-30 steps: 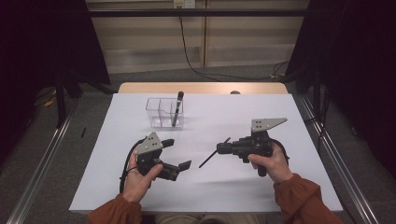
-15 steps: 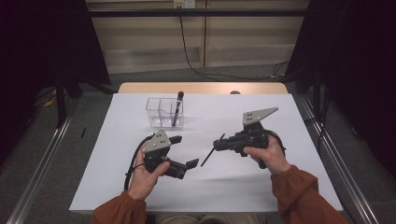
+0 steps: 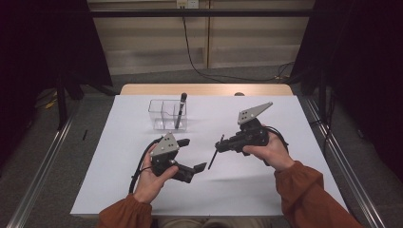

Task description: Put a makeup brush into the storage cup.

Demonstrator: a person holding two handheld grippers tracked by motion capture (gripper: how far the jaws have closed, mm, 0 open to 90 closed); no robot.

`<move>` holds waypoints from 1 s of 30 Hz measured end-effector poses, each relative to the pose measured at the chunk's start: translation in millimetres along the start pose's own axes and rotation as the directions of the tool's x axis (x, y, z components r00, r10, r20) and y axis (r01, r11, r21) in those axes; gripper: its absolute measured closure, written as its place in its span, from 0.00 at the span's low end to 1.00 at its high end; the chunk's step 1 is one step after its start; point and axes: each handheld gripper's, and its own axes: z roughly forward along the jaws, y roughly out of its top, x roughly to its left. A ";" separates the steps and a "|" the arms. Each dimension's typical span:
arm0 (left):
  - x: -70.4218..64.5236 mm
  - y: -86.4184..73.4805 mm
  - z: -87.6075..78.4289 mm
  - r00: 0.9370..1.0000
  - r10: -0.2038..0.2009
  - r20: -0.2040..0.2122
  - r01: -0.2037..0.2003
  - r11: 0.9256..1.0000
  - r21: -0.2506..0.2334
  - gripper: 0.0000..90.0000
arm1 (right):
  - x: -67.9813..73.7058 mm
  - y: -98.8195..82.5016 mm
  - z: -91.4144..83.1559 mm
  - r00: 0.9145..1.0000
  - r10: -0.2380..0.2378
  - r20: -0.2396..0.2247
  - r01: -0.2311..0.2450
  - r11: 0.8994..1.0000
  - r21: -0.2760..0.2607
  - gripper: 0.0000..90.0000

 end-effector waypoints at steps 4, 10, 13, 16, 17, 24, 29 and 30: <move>0.2 -1.7 3.8 1.000 0.003 0.000 -0.003 1.000 0.013 0.03 | -0.8 3.1 3.1 1.000 0.004 0.002 -0.004 0.999 0.038 0.95; -1.9 -2.7 7.1 1.000 -0.002 0.011 0.002 1.000 0.018 0.03 | 0.8 10.7 9.2 1.000 -0.012 0.007 0.012 0.996 0.092 0.95; -2.4 -3.1 8.5 1.000 -0.010 0.011 0.010 0.999 0.032 0.03 | 2.9 15.1 12.4 0.999 -0.031 0.017 0.029 0.993 0.113 0.95; -2.2 -3.8 10.7 0.999 -0.032 0.022 0.031 0.999 0.033 0.04 | 3.5 17.8 14.6 0.999 -0.040 0.016 0.038 0.991 0.126 0.95; -2.1 -4.0 11.3 0.999 -0.030 0.024 0.029 0.999 0.034 0.04 | 4.0 18.7 15.8 0.999 -0.041 0.018 0.038 0.990 0.137 0.95; -3.6 -5.1 15.5 0.999 -0.001 0.034 0.000 0.999 0.038 0.06 | 3.4 20.7 20.8 0.999 -0.042 0.016 0.039 0.986 0.163 0.95; -3.5 -6.2 20.2 0.999 0.017 0.032 -0.019 0.999 0.049 0.22 | 5.5 23.0 22.7 0.999 -0.045 0.013 0.042 0.986 0.161 0.95; -3.7 -6.4 21.3 0.999 0.020 0.030 -0.021 0.999 0.047 0.23 | 5.8 23.3 23.4 0.999 -0.049 0.012 0.046 0.986 0.163 0.95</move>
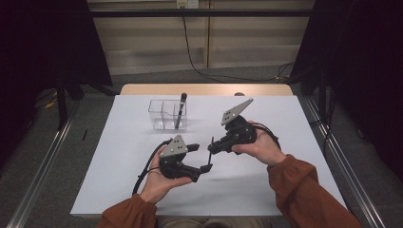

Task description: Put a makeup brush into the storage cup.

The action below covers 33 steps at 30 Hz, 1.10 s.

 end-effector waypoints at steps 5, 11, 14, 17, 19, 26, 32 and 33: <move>1.9 -0.1 5.6 1.000 0.005 -0.014 -0.005 1.000 0.005 0.40 | 0.9 1.1 2.3 1.000 -0.003 -0.006 0.003 1.000 -0.002 0.95; 4.5 1.9 8.4 1.000 0.006 -0.009 -0.006 1.000 0.006 0.60 | 0.1 0.9 3.6 1.000 -0.001 -0.004 0.001 1.000 -0.005 0.95; 6.1 2.6 10.1 1.000 0.003 -0.006 -0.003 1.000 0.013 0.66 | 0.2 0.5 5.1 1.000 -0.004 -0.003 0.004 1.000 -0.005 0.95; 5.1 1.7 11.8 1.000 0.006 0.007 -0.006 0.999 0.031 0.71 | -0.4 -0.5 6.0 1.000 -0.003 0.000 0.003 1.000 -0.008 0.95; 4.2 1.2 12.6 1.000 0.001 0.015 -0.001 1.000 0.030 0.74 | -1.2 -1.2 6.7 1.000 0.000 -0.003 0.000 1.000 -0.009 0.95; 4.0 1.2 14.3 0.999 -0.009 0.036 0.007 0.999 0.041 0.90 | -1.1 -2.2 7.0 1.000 0.002 -0.008 -0.002 1.000 -0.017 0.95; 4.3 1.2 14.6 0.999 -0.021 0.050 0.019 0.999 0.034 0.94 | -1.6 -3.3 6.1 1.000 0.003 -0.009 -0.003 1.000 -0.022 0.95; 4.6 1.2 14.7 0.998 -0.023 0.051 0.021 0.999 0.036 0.94 | -1.6 -3.6 6.4 1.000 0.003 -0.008 -0.003 1.000 -0.023 0.95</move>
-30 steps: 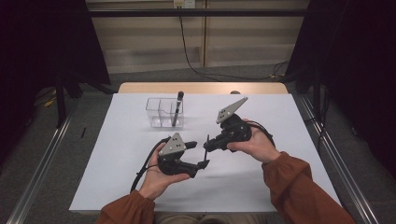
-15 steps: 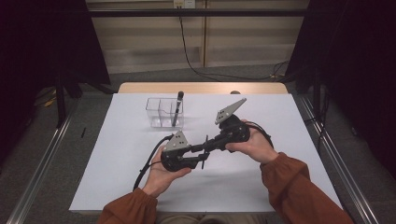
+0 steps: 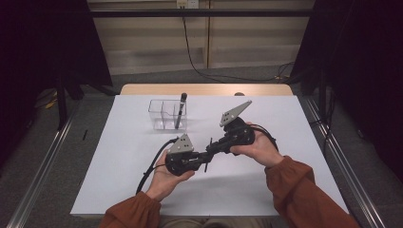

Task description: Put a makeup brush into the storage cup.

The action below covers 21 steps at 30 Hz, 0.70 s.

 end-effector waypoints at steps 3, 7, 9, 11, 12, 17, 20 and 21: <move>-0.1 0.1 0.1 1.000 0.008 -0.007 -0.008 1.000 0.013 0.95 | -0.7 -1.3 0.9 1.000 0.001 0.001 -0.001 1.000 -0.007 0.95; 0.5 -1.0 0.7 1.000 0.010 -0.001 -0.010 1.000 0.018 0.95 | -0.8 -3.1 2.4 1.000 0.003 -0.002 -0.003 1.000 -0.008 0.95; 0.8 -1.0 0.5 1.000 0.005 0.001 -0.005 1.000 0.015 0.95 | -0.9 -4.5 2.5 1.000 0.005 -0.001 -0.005 1.000 -0.019 0.95; 0.8 -1.0 0.5 1.000 0.002 0.001 -0.002 1.000 0.011 0.95 | -0.9 -5.2 2.0 1.000 0.006 -0.002 -0.007 1.000 -0.020 0.94; 0.7 -0.9 0.5 1.000 0.000 0.003 0.000 1.000 0.012 0.95 | -0.8 -5.5 1.8 1.000 0.008 -0.002 -0.008 1.000 -0.025 0.94; 0.9 -0.6 0.0 1.000 -0.005 0.007 0.005 1.000 0.009 0.95 | 0.1 -6.8 0.6 1.000 0.012 0.001 -0.012 0.999 -0.042 0.87; 2.1 -0.4 -1.6 1.000 -0.006 -0.001 0.006 1.000 0.016 0.95 | -0.3 -7.9 -1.1 1.000 0.023 0.009 -0.022 0.998 -0.057 0.83; 2.4 -0.4 -1.7 1.000 -0.008 0.002 0.008 1.000 0.010 0.95 | -0.5 -8.4 -2.0 1.000 0.027 0.007 -0.027 0.997 -0.069 0.82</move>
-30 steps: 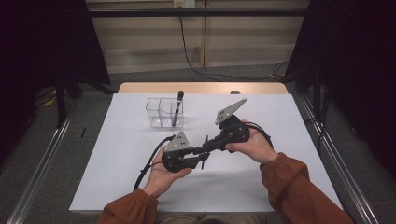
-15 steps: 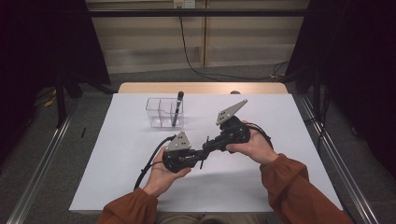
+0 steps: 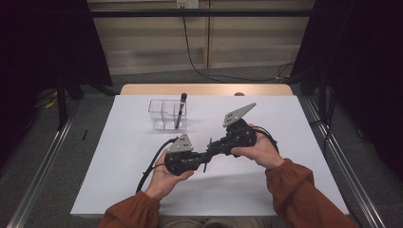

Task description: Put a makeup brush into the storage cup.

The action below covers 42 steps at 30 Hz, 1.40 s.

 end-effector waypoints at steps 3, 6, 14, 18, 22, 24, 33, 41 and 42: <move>0.8 0.4 -1.3 1.000 -0.002 -0.003 0.002 1.000 -0.007 0.95 | 0.2 -2.2 -0.9 1.000 0.009 0.004 -0.009 1.000 -0.014 0.77; 1.2 0.2 -1.7 1.000 -0.007 -0.005 0.007 1.000 -0.008 0.95 | -0.3 -5.0 -0.5 0.999 0.022 0.023 -0.022 0.999 -0.027 0.70; 3.2 -1.2 -3.1 1.000 -0.017 -0.013 0.017 1.000 -0.006 0.95 | 0.2 -10.0 -5.1 0.998 0.039 0.043 -0.035 0.995 -0.096 0.45; 4.7 -0.7 -5.5 1.000 -0.017 -0.019 0.016 1.000 -0.011 0.95 | 0.5 -14.4 -5.1 0.997 0.040 0.069 -0.030 0.990 -0.135 0.27; 6.9 -1.1 -8.2 0.999 -0.022 -0.030 0.022 1.000 -0.015 0.95 | 0.3 -20.6 -3.3 0.996 0.042 0.080 -0.029 0.987 -0.160 0.16; 7.8 -0.9 -9.5 0.999 -0.023 -0.033 0.022 1.000 -0.016 0.95 | 0.1 -23.0 -3.8 0.994 0.049 0.093 -0.032 0.982 -0.185 0.09; 11.0 -0.4 -15.9 0.998 -0.028 -0.053 0.027 0.999 -0.028 0.95 | 1.4 -35.0 -8.6 0.994 0.010 0.104 0.011 0.979 -0.204 0.02; 14.1 0.8 -24.7 0.997 -0.036 -0.064 0.033 0.999 -0.039 0.95 | 6.1 -42.7 -11.4 0.981 0.017 0.194 0.029 0.972 -0.233 0.01; 14.5 1.0 -26.2 0.997 -0.034 -0.073 0.031 0.999 -0.038 0.95 | 6.0 -44.6 -11.3 0.981 0.016 0.194 0.029 0.974 -0.226 0.01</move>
